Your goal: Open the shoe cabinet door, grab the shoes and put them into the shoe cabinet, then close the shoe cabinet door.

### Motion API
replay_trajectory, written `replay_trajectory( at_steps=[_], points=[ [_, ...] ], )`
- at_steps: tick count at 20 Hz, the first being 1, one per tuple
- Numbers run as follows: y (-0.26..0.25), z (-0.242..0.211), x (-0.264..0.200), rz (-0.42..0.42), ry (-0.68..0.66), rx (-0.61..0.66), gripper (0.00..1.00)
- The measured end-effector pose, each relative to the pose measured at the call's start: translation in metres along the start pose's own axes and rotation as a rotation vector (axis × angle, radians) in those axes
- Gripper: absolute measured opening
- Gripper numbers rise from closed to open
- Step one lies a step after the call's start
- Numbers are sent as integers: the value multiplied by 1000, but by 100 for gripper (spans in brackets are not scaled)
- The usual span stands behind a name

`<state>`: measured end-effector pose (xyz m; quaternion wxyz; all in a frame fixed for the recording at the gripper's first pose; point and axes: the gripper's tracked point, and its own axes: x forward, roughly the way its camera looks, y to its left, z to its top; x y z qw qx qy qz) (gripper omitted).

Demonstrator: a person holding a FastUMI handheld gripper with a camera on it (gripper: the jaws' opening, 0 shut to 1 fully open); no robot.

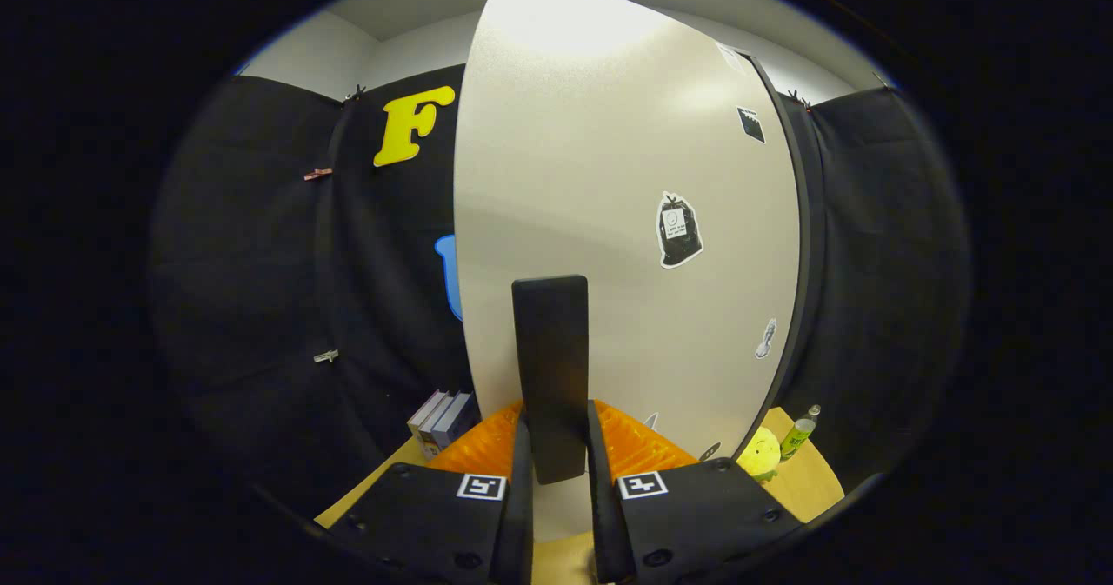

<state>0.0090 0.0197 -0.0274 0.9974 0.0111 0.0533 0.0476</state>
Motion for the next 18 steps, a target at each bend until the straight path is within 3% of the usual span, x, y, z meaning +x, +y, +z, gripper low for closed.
replay_trajectory(
  at_steps=[9,18],
  points=[
    [-50,-4,-70,56,1,-34,31],
    [-98,-3,-112,96,-10,-44,31]
  ],
)
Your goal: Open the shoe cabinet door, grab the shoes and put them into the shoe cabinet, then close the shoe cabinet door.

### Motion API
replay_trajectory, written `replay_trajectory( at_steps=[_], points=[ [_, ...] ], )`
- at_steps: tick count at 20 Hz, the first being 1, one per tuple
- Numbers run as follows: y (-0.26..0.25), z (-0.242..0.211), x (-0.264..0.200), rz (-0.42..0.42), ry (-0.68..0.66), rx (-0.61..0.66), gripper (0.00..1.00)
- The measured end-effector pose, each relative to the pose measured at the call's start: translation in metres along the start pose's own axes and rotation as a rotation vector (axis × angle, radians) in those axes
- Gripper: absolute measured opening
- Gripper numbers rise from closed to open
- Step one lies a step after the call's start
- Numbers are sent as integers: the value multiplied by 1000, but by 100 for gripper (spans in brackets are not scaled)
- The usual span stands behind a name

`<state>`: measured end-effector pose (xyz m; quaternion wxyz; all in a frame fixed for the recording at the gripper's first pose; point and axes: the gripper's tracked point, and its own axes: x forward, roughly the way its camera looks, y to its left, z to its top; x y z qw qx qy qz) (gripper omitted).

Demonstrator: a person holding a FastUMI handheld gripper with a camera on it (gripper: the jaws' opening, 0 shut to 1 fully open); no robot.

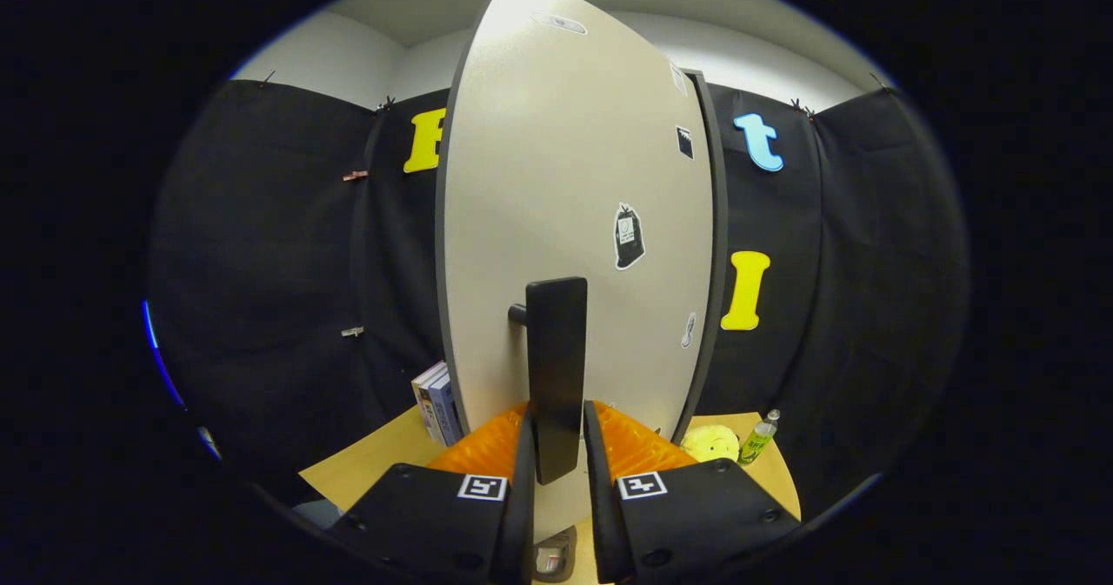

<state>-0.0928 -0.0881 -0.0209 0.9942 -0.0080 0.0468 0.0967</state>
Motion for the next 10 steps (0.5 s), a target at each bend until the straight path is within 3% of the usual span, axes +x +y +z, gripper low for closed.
replay_trajectory(
  at_steps=[10],
  points=[
    [-35,1,-17,-29,12,3,31]
  ],
)
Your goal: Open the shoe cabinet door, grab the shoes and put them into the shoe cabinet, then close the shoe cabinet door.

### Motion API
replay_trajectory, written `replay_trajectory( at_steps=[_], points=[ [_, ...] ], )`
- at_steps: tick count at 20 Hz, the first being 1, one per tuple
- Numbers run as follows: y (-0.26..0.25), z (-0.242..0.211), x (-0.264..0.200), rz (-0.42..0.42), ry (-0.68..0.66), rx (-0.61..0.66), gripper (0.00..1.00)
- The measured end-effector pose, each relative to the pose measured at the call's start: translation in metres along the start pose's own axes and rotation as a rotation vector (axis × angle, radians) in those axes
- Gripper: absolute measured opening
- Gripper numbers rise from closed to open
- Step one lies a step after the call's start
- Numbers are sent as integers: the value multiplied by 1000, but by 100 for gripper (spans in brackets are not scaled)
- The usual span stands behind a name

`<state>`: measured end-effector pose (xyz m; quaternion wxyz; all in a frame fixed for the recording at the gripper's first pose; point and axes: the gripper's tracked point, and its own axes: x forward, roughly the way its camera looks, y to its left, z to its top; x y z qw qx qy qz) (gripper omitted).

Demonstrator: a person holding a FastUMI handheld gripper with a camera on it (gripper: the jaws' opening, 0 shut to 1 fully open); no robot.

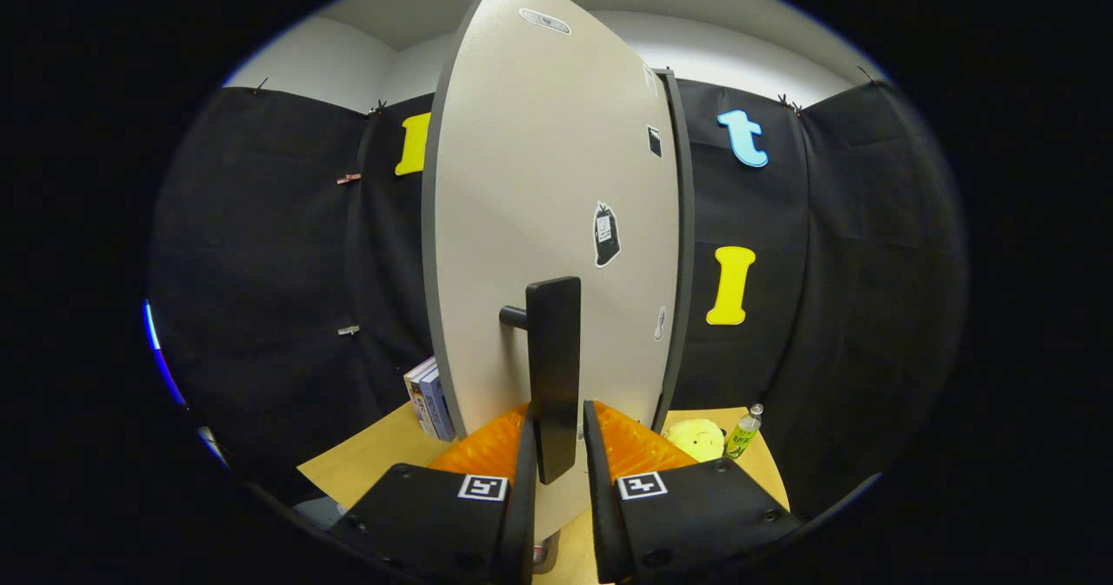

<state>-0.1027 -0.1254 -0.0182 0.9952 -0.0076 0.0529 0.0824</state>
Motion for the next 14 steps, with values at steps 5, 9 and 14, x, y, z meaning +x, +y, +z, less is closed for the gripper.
replay_trajectory(
  at_steps=[5,9,14],
  points=[
    [-18,5,-3,-45,-7,17,31],
    [-33,9,-11,-82,-22,22,31],
    [-80,1,-51,-231,21,0,27]
  ],
)
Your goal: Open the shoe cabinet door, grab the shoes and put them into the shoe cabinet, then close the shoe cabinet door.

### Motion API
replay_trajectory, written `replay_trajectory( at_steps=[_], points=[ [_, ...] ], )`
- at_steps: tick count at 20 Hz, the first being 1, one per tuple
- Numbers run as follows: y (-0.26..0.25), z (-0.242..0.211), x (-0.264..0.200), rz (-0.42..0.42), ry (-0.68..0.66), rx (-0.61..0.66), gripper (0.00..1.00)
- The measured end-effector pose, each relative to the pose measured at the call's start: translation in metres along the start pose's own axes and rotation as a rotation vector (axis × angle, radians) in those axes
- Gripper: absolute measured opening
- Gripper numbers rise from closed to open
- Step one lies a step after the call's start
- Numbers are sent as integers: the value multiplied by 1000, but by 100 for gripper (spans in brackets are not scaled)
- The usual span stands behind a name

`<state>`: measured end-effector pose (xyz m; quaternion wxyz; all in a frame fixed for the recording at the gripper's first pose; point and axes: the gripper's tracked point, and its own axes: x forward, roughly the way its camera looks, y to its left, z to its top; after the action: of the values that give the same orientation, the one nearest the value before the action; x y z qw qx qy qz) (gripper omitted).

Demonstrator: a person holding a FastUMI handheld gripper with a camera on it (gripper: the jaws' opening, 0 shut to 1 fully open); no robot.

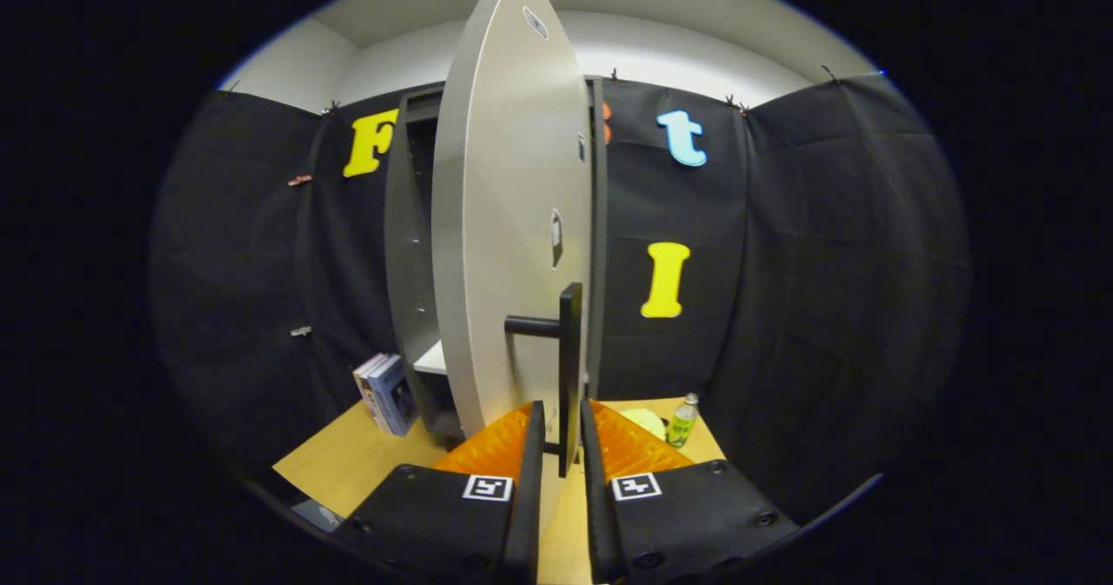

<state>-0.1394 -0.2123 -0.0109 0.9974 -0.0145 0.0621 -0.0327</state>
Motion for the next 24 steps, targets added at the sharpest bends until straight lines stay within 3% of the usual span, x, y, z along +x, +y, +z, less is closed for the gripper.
replay_trajectory(
  at_steps=[2,5,10,16,24],
  points=[
    [-24,11,-30,-57,-36,16,25],
    [-33,13,-54,-73,-61,31,25],
    [-11,-6,-59,-22,-33,23,26],
    [48,-69,-38,103,120,28,26],
    [119,-165,-7,157,341,-53,26]
  ],
)
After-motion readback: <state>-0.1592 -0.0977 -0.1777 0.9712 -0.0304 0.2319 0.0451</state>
